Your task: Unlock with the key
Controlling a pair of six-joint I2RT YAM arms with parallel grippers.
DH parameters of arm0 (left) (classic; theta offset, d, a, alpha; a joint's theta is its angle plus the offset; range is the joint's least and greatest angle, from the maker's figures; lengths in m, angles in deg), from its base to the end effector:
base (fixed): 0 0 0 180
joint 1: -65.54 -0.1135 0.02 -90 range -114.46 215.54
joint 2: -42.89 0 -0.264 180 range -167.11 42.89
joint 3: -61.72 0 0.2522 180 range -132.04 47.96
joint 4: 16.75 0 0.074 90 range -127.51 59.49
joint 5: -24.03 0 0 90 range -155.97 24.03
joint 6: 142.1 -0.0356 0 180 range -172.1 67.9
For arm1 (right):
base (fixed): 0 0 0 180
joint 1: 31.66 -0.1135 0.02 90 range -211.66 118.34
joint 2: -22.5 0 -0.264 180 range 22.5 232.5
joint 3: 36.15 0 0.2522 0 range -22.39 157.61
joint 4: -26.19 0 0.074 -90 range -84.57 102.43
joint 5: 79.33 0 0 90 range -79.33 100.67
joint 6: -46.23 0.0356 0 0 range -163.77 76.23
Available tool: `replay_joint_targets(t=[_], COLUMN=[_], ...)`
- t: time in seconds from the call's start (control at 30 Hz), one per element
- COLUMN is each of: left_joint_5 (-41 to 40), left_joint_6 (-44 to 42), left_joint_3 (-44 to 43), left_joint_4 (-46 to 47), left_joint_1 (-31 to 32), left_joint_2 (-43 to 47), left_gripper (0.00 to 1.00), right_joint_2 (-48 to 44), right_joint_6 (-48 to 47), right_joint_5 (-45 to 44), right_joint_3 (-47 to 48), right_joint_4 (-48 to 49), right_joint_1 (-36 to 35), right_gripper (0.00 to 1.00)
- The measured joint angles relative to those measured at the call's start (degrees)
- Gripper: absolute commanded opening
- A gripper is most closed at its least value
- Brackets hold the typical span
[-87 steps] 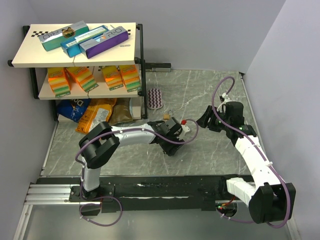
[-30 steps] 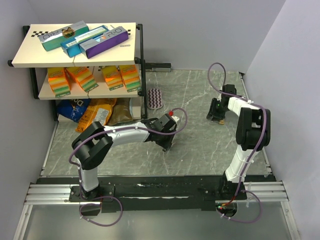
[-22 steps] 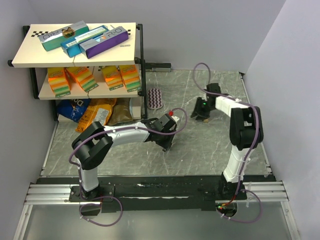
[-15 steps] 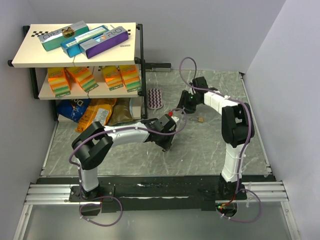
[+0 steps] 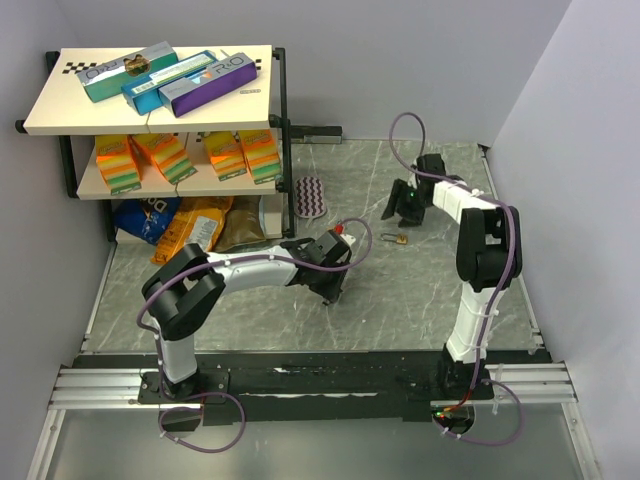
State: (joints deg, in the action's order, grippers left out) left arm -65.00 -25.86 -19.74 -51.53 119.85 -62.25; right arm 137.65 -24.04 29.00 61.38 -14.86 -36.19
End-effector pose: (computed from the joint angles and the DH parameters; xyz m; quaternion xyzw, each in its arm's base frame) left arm 0.2196 -0.3067 0.1736 0.2356 0.9330 -0.1819 0.2021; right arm 0.4264 0.0450 0.1841 0.0831 0.9479 0.2060 0.2284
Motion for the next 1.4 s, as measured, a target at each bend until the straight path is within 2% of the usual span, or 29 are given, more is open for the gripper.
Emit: replay_joint_targets(t=[0.27,0.67,0.8,0.93,1.1,1.33,1.4], left_joint_5=[0.0,0.0,0.1,0.2,2.1,5.7,5.6], left_joint_6=[0.0,0.4,0.5,0.7,1.0,-0.6,-1.2], left_joint_3=[0.3,2.6,2.8,3.1,4.4,4.1,2.7], left_joint_4=[0.6,1.6,1.9,1.9,2.8,2.1,0.8], left_joint_1=[0.0,0.0,0.0,0.0,0.0,0.0,0.0], left_joint_2=[0.6,1.2,1.2,1.5,2.8,3.3,3.3], left_gripper=[0.06,0.04,0.01,0.03,0.23,0.7,0.76], right_joint_2=[-1.8,-9.8,-10.5,-12.3,-20.2,-25.9,-27.2], right_joint_6=[-3.6,-2.6,-2.2,-1.5,0.4,2.2,2.6], right_joint_5=[-1.0,1.2,1.6,1.3,2.4,3.7,3.8], right_joint_3=[-6.4,-18.0,-18.6,-18.7,-23.1,-27.8,-28.4], right_joint_4=[-0.4,0.9,0.4,-1.1,-0.6,-0.2,-0.2], right_joint_1=[1.2,0.4,-0.1,-0.2,-0.2,-0.2,-0.2], right_gripper=[0.63,0.63,0.64,0.65,0.65,0.66,0.66])
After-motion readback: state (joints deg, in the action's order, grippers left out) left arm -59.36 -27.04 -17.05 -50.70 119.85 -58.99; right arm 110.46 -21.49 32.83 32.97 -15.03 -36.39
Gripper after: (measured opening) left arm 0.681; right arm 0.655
